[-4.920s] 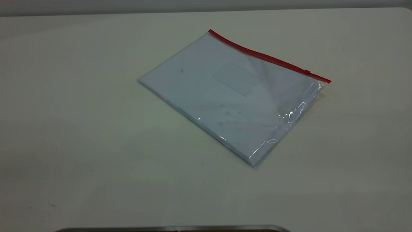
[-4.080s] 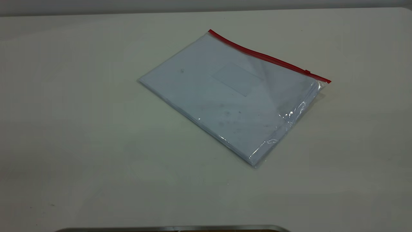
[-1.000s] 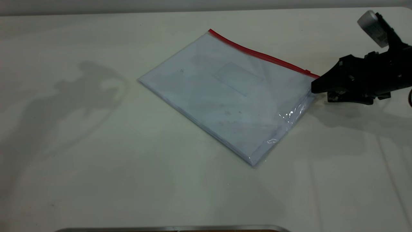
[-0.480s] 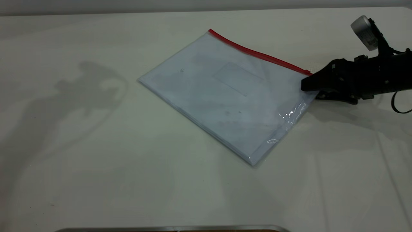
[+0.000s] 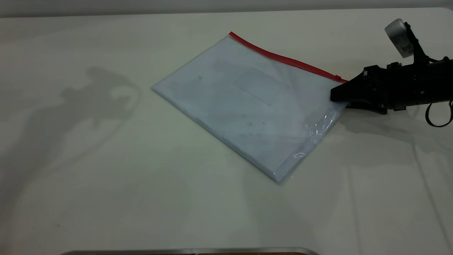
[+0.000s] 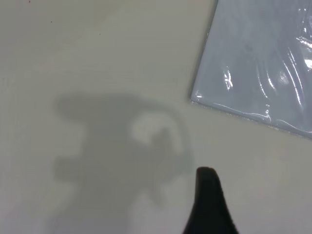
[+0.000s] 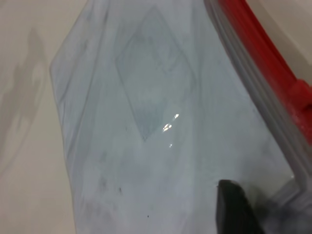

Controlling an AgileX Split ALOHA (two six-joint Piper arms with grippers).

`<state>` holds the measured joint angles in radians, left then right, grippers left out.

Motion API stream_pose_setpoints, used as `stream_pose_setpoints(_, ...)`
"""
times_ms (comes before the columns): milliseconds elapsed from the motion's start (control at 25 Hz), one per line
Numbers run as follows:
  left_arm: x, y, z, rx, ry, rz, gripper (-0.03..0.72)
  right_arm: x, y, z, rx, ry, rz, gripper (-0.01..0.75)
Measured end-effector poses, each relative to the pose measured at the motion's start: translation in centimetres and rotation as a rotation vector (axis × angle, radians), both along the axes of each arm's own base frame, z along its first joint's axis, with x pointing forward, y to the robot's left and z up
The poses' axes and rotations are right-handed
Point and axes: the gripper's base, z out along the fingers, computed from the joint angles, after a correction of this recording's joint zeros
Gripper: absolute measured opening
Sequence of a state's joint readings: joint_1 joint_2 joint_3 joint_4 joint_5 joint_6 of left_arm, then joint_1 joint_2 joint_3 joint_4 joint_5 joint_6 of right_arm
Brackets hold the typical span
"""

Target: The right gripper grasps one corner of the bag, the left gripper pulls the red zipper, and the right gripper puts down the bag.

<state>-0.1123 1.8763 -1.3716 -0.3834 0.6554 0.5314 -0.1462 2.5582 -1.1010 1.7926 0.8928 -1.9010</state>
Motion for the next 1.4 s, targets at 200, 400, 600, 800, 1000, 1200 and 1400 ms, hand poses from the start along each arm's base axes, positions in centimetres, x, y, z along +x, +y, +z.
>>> stream_pose_setpoints(200, 0.0, 0.0, 0.0, 0.000, 0.000, 0.000, 0.586, 0.4, 0.2, 0.1, -0.006, -0.019, 0.016, 0.122)
stream_pose_setpoints(400, 0.1, 0.0, -0.1, 0.026, -0.024, -0.063, 0.586, 1.7, 0.9, 0.7, -0.035, -0.086, 0.134, 0.032)
stream_pose_setpoints(600, 0.7, -0.8, -2.0, 0.067, -0.050, -0.202, 0.586, 4.1, 2.9, 2.1, -0.107, -0.196, 0.373, 0.032)
stream_pose_setpoints(800, 0.9, -3.6, -4.7, 0.023, -0.048, -0.353, 0.586, 6.7, 6.7, 4.4, -0.155, -0.241, 0.629, 0.032)
stream_pose_setpoints(1000, 0.8, -6.5, -6.2, -0.030, -0.085, -0.498, 0.586, 7.8, 10.6, 7.2, -0.147, -0.258, 0.863, 0.032)
stream_pose_setpoints(1200, 0.8, -9.1, -7.3, -0.074, -0.175, -0.640, 0.586, 8.3, 14.0, 8.5, -0.186, -0.326, 0.945, 0.032)
stream_pose_setpoints(1400, 0.8, -10.7, -8.6, -0.117, -0.247, -0.746, 0.586, 8.5, 16.8, 8.2, -0.298, -0.428, 0.951, 0.032)
